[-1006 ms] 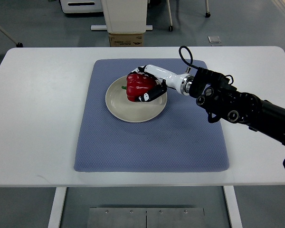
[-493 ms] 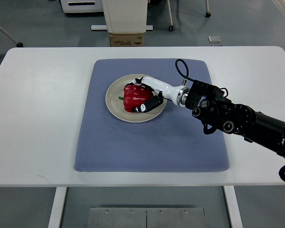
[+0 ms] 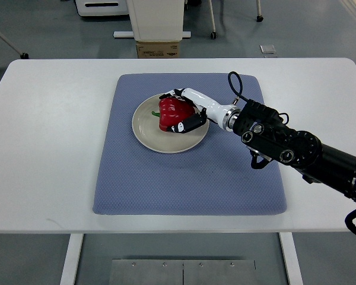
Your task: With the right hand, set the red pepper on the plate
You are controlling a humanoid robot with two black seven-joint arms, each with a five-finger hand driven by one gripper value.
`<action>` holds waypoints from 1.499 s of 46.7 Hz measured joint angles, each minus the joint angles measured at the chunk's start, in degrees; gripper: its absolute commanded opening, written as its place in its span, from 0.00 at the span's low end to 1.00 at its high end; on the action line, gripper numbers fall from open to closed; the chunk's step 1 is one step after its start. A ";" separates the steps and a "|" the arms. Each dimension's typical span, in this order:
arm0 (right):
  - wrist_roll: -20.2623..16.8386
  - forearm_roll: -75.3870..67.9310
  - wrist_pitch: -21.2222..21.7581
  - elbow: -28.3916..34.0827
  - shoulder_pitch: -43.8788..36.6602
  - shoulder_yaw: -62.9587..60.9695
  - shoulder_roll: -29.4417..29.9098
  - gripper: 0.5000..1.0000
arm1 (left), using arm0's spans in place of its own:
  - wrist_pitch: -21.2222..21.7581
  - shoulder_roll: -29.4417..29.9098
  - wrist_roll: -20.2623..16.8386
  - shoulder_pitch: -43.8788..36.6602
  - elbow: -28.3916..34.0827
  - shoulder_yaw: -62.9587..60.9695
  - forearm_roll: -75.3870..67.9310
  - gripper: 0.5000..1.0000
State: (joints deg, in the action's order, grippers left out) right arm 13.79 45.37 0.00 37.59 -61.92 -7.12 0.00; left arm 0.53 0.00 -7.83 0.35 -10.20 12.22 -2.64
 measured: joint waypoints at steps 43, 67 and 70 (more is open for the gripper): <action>-1.91 -6.68 0.09 0.02 1.51 -15.51 -6.27 0.99 | 0.00 0.00 -0.02 0.01 0.02 0.01 0.01 1.00; -6.88 -8.90 -0.57 -0.19 11.42 -36.63 -9.26 0.99 | 0.00 0.00 0.00 -0.01 0.01 0.00 0.02 1.00; -6.89 -10.25 -2.24 -0.25 12.22 -38.06 -9.26 0.99 | 0.00 0.00 -0.01 0.03 0.02 0.00 0.02 1.00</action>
State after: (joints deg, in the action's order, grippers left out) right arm 6.90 35.12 -2.24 37.34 -49.70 -45.18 -9.26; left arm 0.53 0.00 -7.83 0.39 -10.18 12.22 -2.62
